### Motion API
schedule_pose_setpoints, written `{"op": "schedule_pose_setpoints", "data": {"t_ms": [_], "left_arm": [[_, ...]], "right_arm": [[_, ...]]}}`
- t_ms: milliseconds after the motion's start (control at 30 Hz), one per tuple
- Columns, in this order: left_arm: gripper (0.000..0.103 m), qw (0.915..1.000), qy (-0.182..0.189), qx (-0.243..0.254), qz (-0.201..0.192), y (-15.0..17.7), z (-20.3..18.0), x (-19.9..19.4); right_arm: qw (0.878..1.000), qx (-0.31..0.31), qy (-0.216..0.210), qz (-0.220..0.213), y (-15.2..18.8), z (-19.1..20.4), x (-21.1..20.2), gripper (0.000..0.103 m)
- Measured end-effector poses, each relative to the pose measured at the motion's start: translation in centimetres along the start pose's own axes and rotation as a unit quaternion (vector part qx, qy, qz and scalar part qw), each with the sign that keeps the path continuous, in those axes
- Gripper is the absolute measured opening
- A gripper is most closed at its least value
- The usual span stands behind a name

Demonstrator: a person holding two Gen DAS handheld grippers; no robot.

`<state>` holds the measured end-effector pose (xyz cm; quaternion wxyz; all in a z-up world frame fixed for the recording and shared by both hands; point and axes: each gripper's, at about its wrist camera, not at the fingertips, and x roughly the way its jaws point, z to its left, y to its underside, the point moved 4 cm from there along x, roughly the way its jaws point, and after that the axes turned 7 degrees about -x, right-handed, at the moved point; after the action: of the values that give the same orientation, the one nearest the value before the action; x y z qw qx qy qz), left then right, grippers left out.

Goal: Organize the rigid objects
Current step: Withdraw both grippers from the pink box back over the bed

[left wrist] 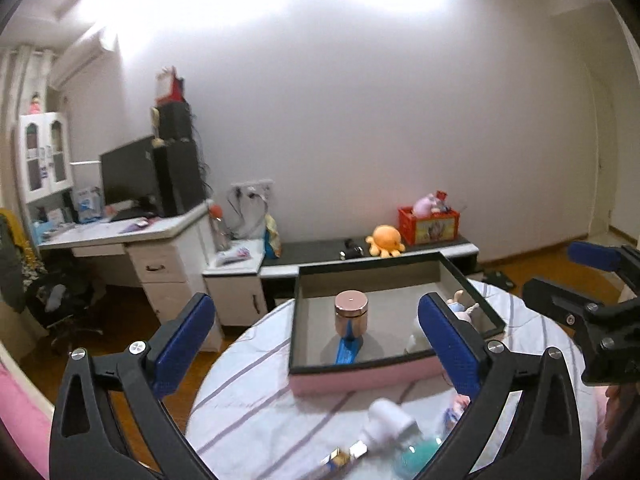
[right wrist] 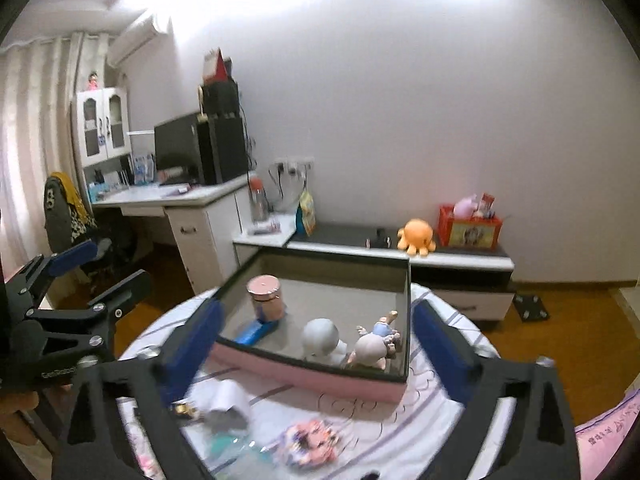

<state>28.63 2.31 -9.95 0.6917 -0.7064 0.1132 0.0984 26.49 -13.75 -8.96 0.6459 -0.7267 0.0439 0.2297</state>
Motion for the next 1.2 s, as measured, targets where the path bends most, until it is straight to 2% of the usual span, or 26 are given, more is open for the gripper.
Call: {"op": "schedule_pose_setpoints", "data": {"t_ms": [100, 267, 400, 500, 667, 967, 1100, 1200], "left_arm": [[0.103, 0.9998, -0.006, -0.008, -0.017, 0.4, 0.1, -3.2], [0.103, 0.9993, 0.006, -0.02, -0.033, 1.5, 0.2, -8.0], [0.103, 0.9988, 0.001, -0.017, -0.047, 1.7, -0.1, -10.3], [0.103, 0.9986, 0.012, -0.015, -0.049, 1.8, -0.5, -11.3], [0.103, 0.999, 0.014, 0.003, -0.042, 2.3, -1.2, -12.1], [0.103, 0.999, 0.01, 0.005, -0.042, 2.7, -1.4, -12.7], [0.103, 0.9995, 0.003, 0.005, -0.031, 3.2, -0.8, -12.2], [0.103, 1.0, -0.002, 0.004, -0.007, 4.4, 0.0, -11.0]], "right_arm": [[0.999, -0.011, 0.009, -0.029, 0.4, 1.3, -3.5, 0.103], [0.998, -0.014, 0.032, -0.061, 1.4, 2.4, -8.1, 0.103], [0.996, -0.01, 0.045, -0.073, 2.3, 2.5, -10.7, 0.103], [0.996, -0.007, 0.052, -0.077, 3.0, 2.7, -12.2, 0.103], [0.995, -0.005, 0.057, -0.078, 3.4, 2.9, -13.5, 0.103], [0.995, -0.004, 0.062, -0.078, 3.9, 3.2, -14.3, 0.103], [0.996, -0.001, 0.065, -0.068, 4.4, 2.6, -14.2, 0.103], [0.996, 0.002, 0.076, -0.049, 5.4, 2.0, -13.5, 0.103]]}}
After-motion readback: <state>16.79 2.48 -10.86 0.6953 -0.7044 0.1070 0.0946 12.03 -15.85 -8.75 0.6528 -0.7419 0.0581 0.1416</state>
